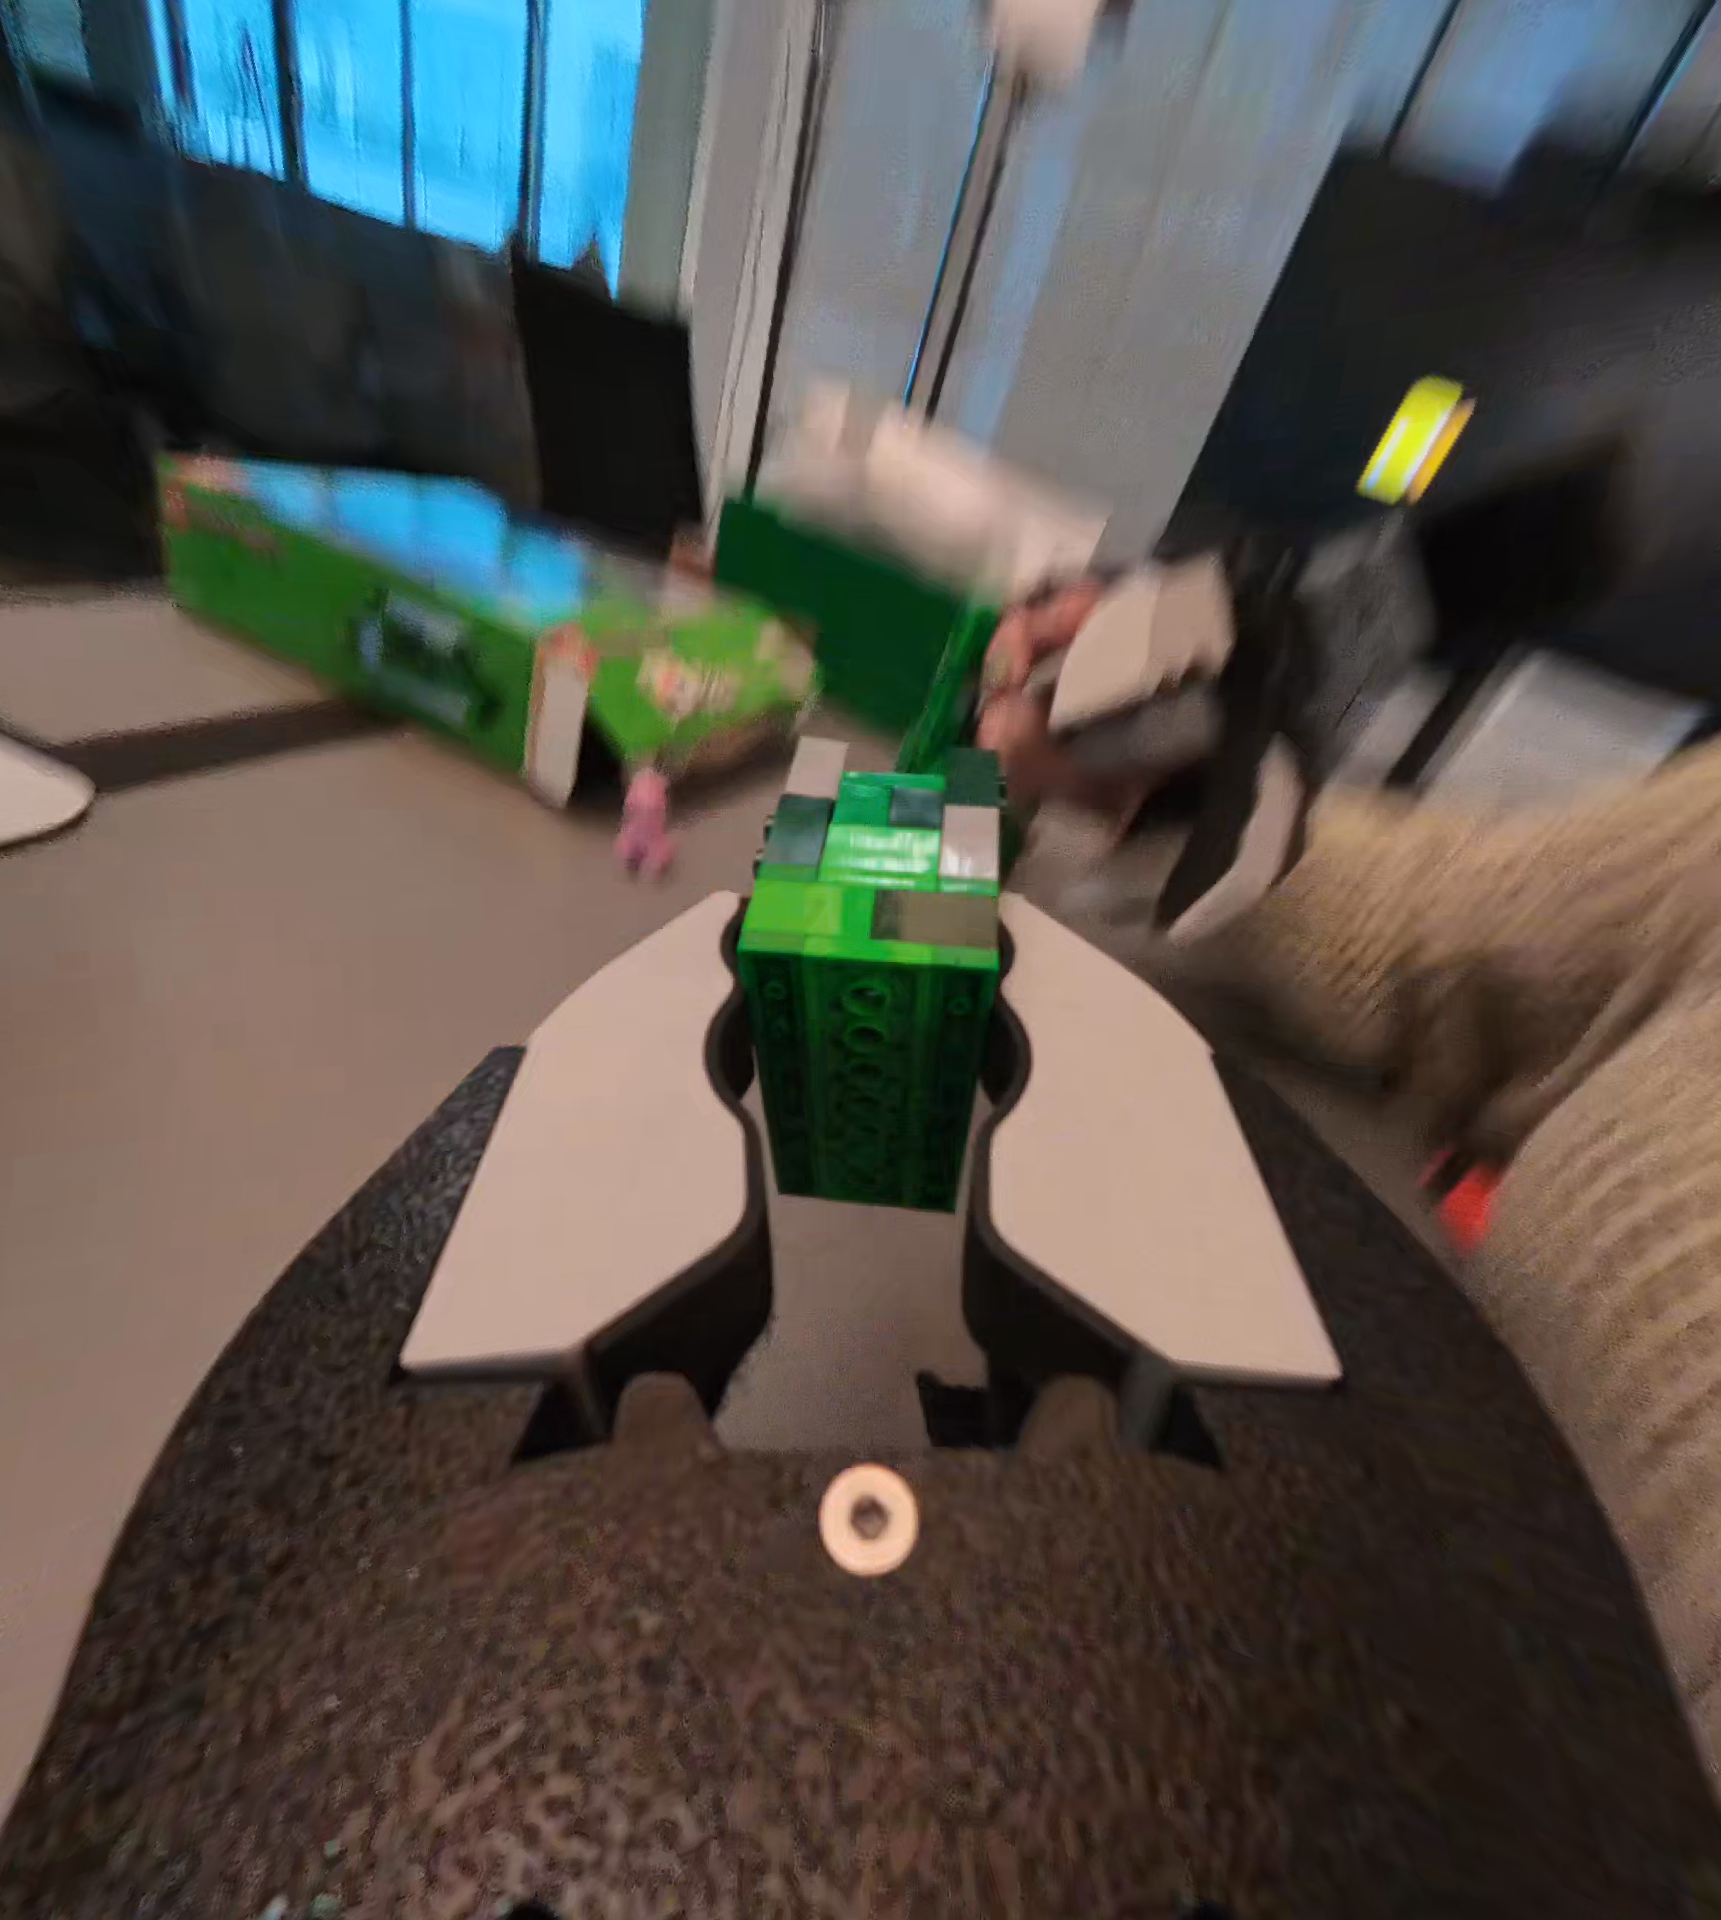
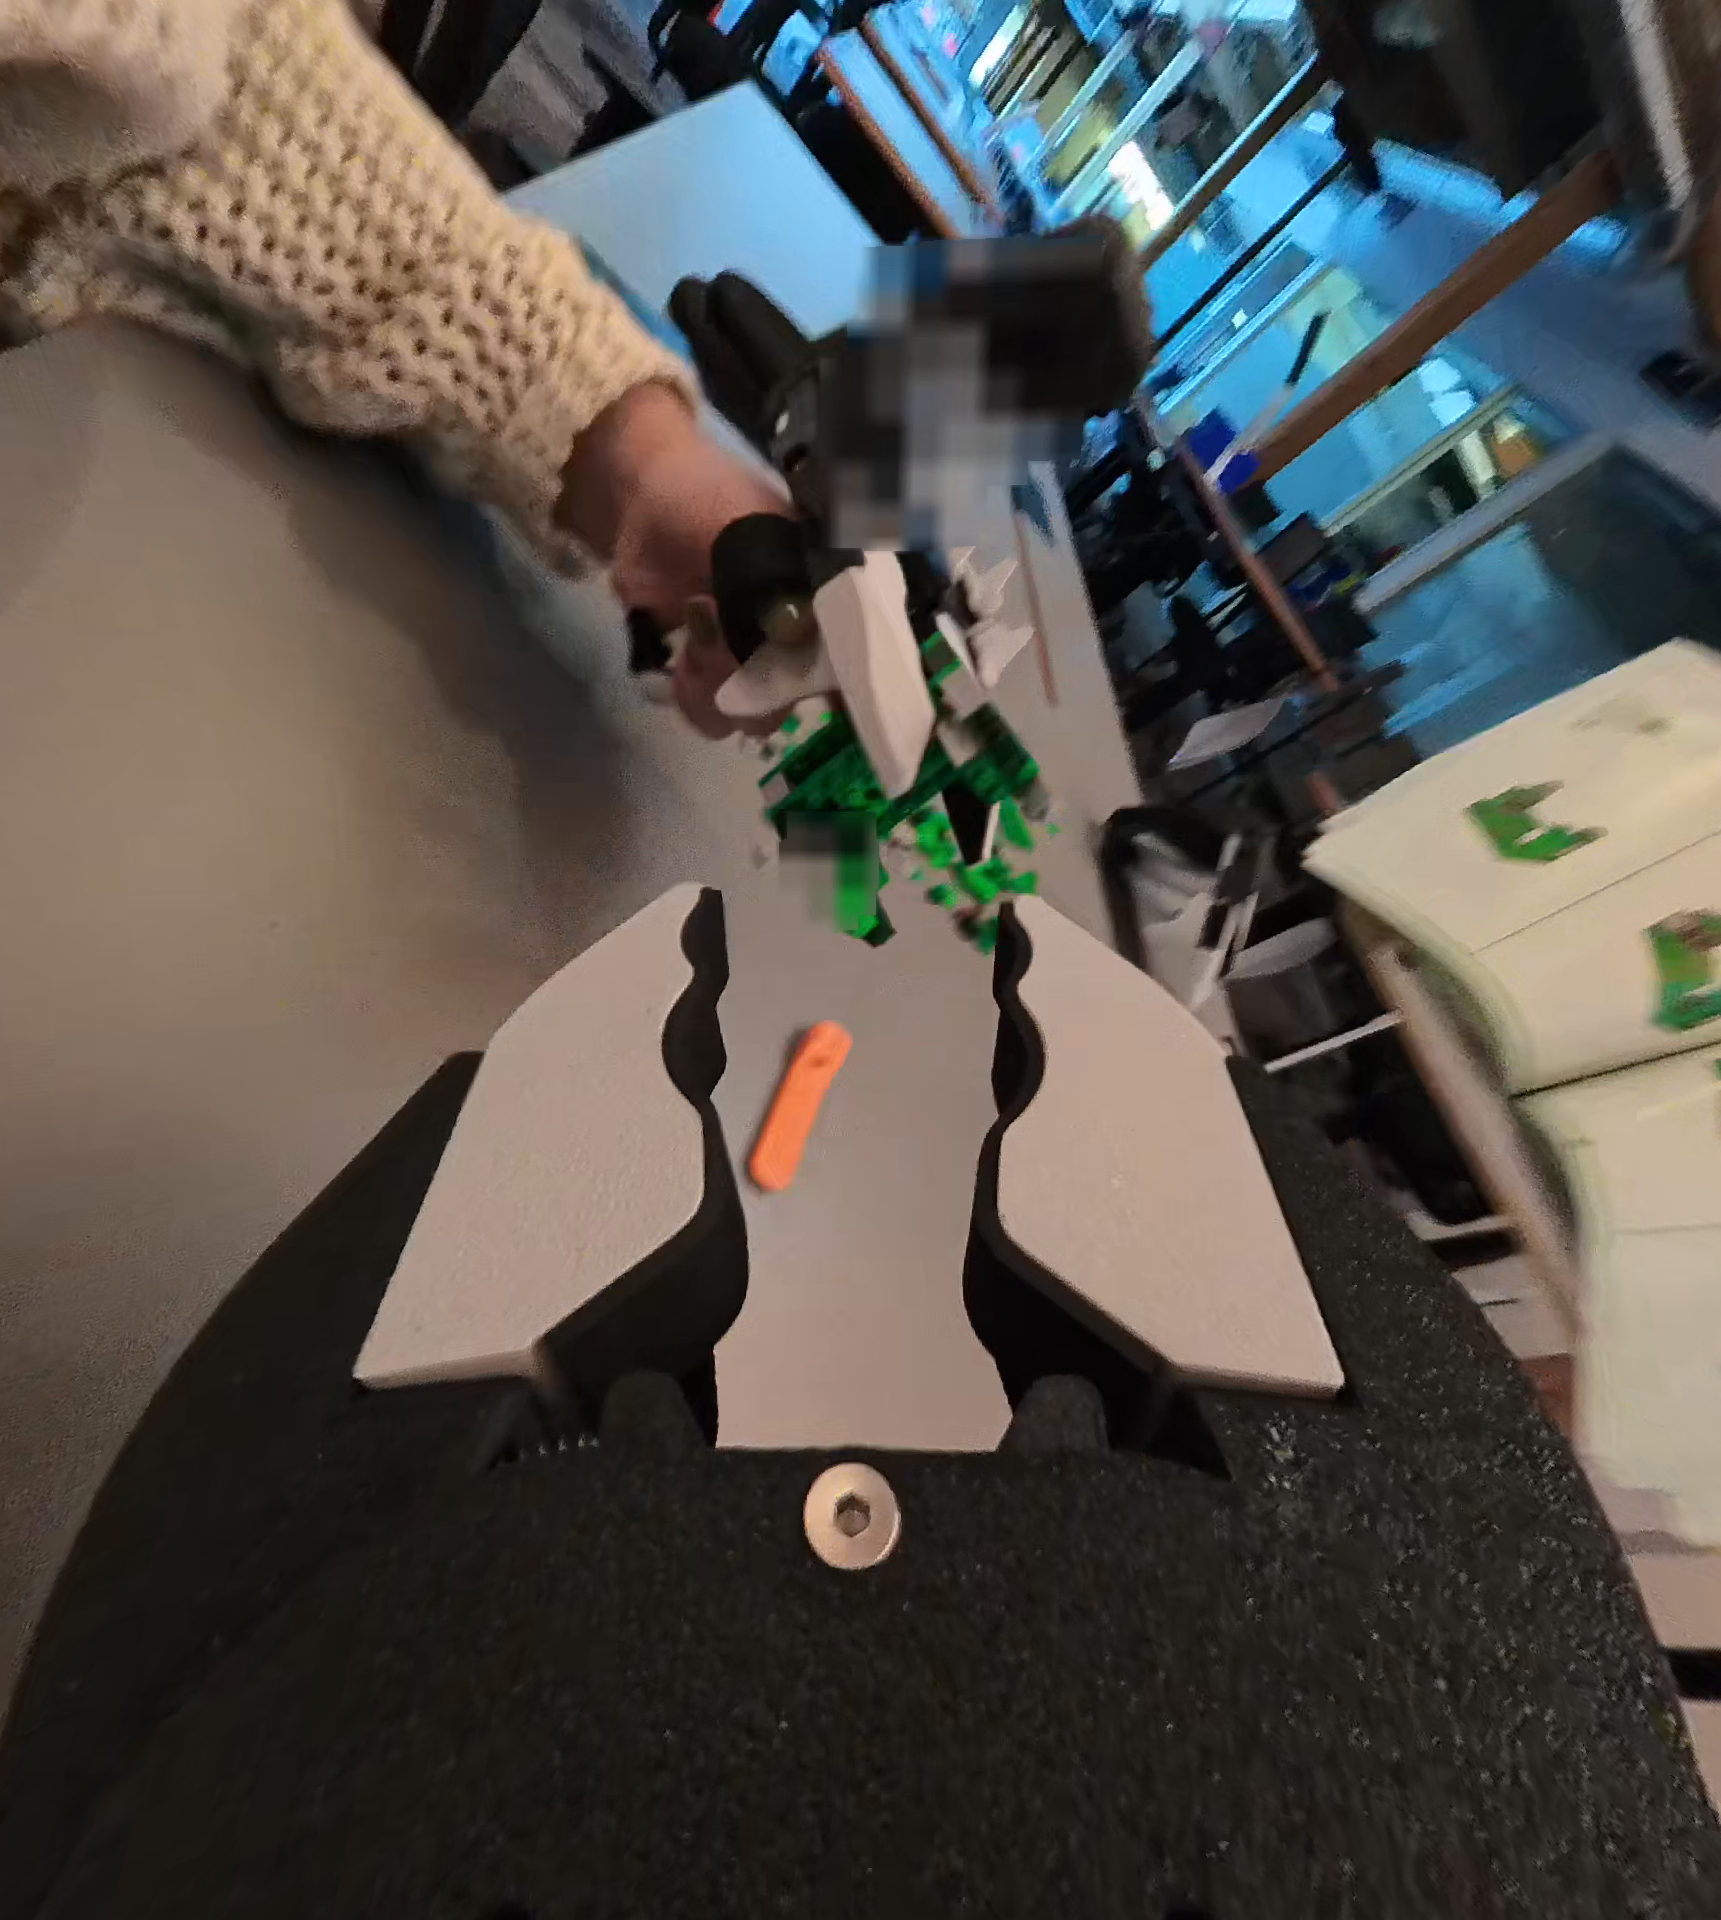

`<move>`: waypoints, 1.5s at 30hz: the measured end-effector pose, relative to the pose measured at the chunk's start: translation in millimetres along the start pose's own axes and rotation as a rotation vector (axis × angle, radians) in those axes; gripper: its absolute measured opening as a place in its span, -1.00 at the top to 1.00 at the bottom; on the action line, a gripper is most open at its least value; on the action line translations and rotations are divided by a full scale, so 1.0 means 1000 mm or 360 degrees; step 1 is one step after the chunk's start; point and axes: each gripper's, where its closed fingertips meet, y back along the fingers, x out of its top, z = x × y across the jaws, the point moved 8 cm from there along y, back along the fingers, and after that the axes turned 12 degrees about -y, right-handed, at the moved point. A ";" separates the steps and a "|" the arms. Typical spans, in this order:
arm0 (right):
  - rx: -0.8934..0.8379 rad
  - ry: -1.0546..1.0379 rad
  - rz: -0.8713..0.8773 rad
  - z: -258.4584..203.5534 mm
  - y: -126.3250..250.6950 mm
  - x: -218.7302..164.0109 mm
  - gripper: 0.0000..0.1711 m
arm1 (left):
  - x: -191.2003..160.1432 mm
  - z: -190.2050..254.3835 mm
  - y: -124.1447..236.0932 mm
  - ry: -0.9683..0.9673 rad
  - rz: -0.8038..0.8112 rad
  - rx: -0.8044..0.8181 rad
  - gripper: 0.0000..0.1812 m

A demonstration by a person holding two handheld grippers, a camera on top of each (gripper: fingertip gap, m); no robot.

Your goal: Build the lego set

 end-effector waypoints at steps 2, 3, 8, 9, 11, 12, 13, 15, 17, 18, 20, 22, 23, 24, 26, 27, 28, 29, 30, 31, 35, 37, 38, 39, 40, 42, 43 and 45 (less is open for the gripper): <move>-0.0087 0.0087 0.0095 0.015 0.002 0.026 0.43 | 0.027 -0.002 0.007 0.0367 0.0497 -0.0091 0.56; -0.0131 0.0129 0.0154 0.022 0.002 0.040 0.42 | 0.038 -0.003 0.011 0.0576 0.0763 -0.0176 0.56; -0.0307 0.0370 0.0274 0.034 -0.020 0.096 0.26 | 0.053 -0.007 0.019 0.1247 0.1497 -0.0421 0.56; -0.0332 0.0410 0.0263 0.033 -0.028 0.103 0.23 | 0.053 -0.005 0.017 0.1273 0.1528 -0.0434 0.56; -0.0377 0.0501 0.0172 0.031 -0.043 0.109 0.14 | 0.052 -0.002 0.013 0.1318 0.1582 -0.0469 0.56; -0.0387 0.0530 0.0114 0.030 -0.050 0.108 0.11 | 0.052 -0.001 0.012 0.1342 0.1610 -0.0478 0.56; -0.0395 0.0544 0.0073 0.029 -0.055 0.106 0.07 | 0.052 -0.001 0.011 0.1356 0.1637 -0.0481 0.56; -0.0395 0.0545 0.0049 0.028 -0.060 0.103 0.07 | 0.050 -0.001 0.009 0.1378 0.1648 -0.0475 0.56; -0.0413 0.0521 0.0036 0.029 -0.063 0.102 0.06 | 0.048 0.000 0.006 0.1399 0.1637 -0.0493 0.56; -0.0431 0.0525 0.0009 0.029 -0.065 0.101 0.07 | 0.048 0.001 0.005 0.1407 0.1638 -0.0519 0.56; -0.0467 0.0542 -0.0049 0.031 -0.068 0.097 0.08 | 0.049 0.003 0.002 0.1419 0.1632 -0.0560 0.56; -0.0486 0.0533 -0.0079 0.032 -0.070 0.095 0.11 | 0.049 0.004 0.000 0.1421 0.1610 -0.0587 0.56; -0.0505 0.0525 -0.0081 0.033 -0.071 0.095 0.14 | 0.049 0.004 -0.001 0.1427 0.1607 -0.0601 0.56; -0.0511 0.0524 -0.0091 0.033 -0.072 0.094 0.17 | 0.048 0.004 -0.001 0.1433 0.1607 -0.0611 0.56; -0.0522 0.0532 -0.0103 0.033 -0.073 0.093 0.20 | 0.048 0.005 -0.003 0.1441 0.1594 -0.0616 0.56; -0.0530 0.0533 -0.0111 0.033 -0.073 0.092 0.23 | 0.047 0.005 -0.003 0.1446 0.1590 -0.0619 0.56; -0.0538 0.0533 -0.0112 0.033 -0.073 0.092 0.27 | 0.047 0.004 -0.003 0.1457 0.1592 -0.0622 0.56; -0.0548 0.0537 -0.0102 0.034 -0.073 0.092 0.33 | 0.046 0.004 -0.003 0.1464 0.1590 -0.0630 0.56; -0.0543 0.0530 -0.0113 0.034 -0.072 0.092 0.33 | 0.046 0.004 -0.004 0.1464 0.1580 -0.0631 0.56; -0.0540 0.0517 -0.0135 0.034 -0.072 0.092 0.33 | 0.045 0.004 -0.004 0.1448 0.1570 -0.0604 0.56; -0.0521 0.0497 -0.0220 0.040 -0.068 0.085 0.34 | 0.041 0.004 0.008 0.1245 0.1471 -0.0318 0.32; -0.0498 0.0472 -0.0290 0.044 -0.063 0.080 0.34 | 0.033 0.005 0.021 0.0955 0.1287 0.0011 0.31; -0.0482 0.0454 -0.0326 0.046 -0.061 0.078 0.34 | 0.033 0.009 0.030 0.0764 0.1201 0.0194 0.31; -0.0475 0.0447 -0.0367 0.048 -0.059 0.076 0.34 | 0.034 0.014 0.038 0.0525 0.1090 0.0352 0.32; -0.0462 0.0454 -0.0403 0.049 -0.058 0.073 0.34 | 0.038 0.021 0.042 0.0221 0.0925 0.0513 0.32; -0.0413 0.0459 -0.0482 0.048 -0.058 0.068 0.34 | 0.049 0.038 0.042 -0.0492 0.0498 0.0771 0.31; -0.0397 0.0468 -0.0507 0.047 -0.058 0.067 0.34 | 0.056 0.047 0.038 -0.0836 0.0298 0.0833 0.30; -0.0341 0.0476 -0.0546 0.043 -0.059 0.066 0.34 | 0.067 0.062 0.025 -0.1434 -0.0031 0.0869 0.26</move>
